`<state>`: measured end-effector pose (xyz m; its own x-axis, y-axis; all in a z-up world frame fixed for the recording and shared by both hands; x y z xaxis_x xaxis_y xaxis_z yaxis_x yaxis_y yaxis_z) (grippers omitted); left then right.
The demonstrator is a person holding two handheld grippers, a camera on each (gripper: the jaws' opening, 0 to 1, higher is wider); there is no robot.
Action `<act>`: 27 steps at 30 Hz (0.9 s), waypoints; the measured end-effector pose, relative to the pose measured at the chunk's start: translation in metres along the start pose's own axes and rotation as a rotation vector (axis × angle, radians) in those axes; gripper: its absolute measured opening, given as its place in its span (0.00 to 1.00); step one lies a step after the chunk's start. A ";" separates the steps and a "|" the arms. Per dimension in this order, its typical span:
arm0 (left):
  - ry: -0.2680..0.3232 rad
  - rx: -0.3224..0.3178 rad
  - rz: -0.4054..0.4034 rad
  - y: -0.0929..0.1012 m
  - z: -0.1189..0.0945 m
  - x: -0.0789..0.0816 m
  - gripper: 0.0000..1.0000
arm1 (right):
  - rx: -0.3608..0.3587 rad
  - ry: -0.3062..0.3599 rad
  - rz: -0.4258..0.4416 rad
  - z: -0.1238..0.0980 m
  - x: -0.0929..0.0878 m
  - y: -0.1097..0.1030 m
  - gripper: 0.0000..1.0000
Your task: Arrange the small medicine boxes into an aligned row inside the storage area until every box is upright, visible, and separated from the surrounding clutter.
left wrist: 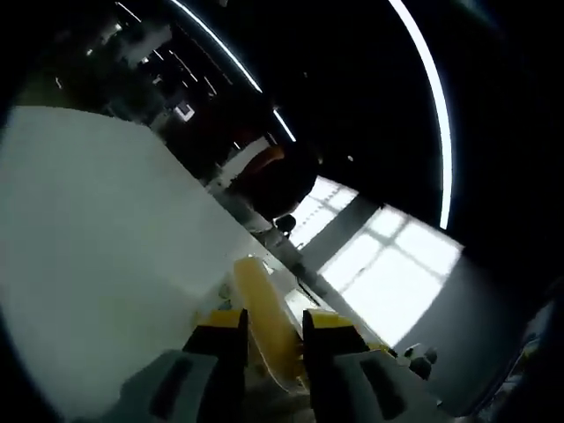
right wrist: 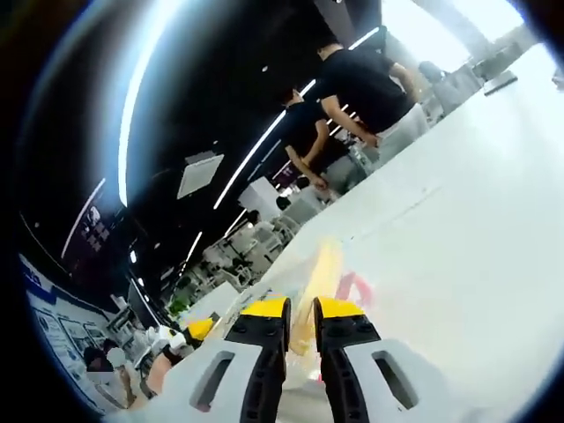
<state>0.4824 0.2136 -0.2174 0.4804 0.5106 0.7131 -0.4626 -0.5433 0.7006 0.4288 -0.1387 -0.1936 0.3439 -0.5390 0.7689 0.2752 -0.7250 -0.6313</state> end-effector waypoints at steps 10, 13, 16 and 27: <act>0.005 -0.055 -0.064 0.003 0.006 0.009 0.19 | 0.003 0.018 -0.006 0.003 -0.008 -0.011 0.09; -0.096 -0.009 0.019 0.004 0.001 0.005 0.27 | -0.001 0.011 0.003 0.003 -0.008 -0.008 0.08; -0.147 0.036 0.173 0.004 -0.002 0.001 0.27 | -0.012 0.012 -0.016 0.002 -0.009 -0.006 0.07; 0.019 -0.083 0.045 0.013 -0.003 0.019 0.03 | -0.011 0.048 0.052 -0.001 -0.012 -0.002 0.05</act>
<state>0.4828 0.2183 -0.1948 0.4437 0.5001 0.7436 -0.5442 -0.5089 0.6670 0.4232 -0.1311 -0.2011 0.3136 -0.5959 0.7392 0.2480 -0.7001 -0.6696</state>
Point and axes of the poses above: the point that each gripper's makers call its tool centre point, and the gripper's own axes: z roughly forward along the fingers, y roughly to its right, x roughly out of its top, the point moved 10 cm from there along -z, roughly backward along the fingers, and after that the axes turned 2 degrees about -y, right-handed, at the moved point
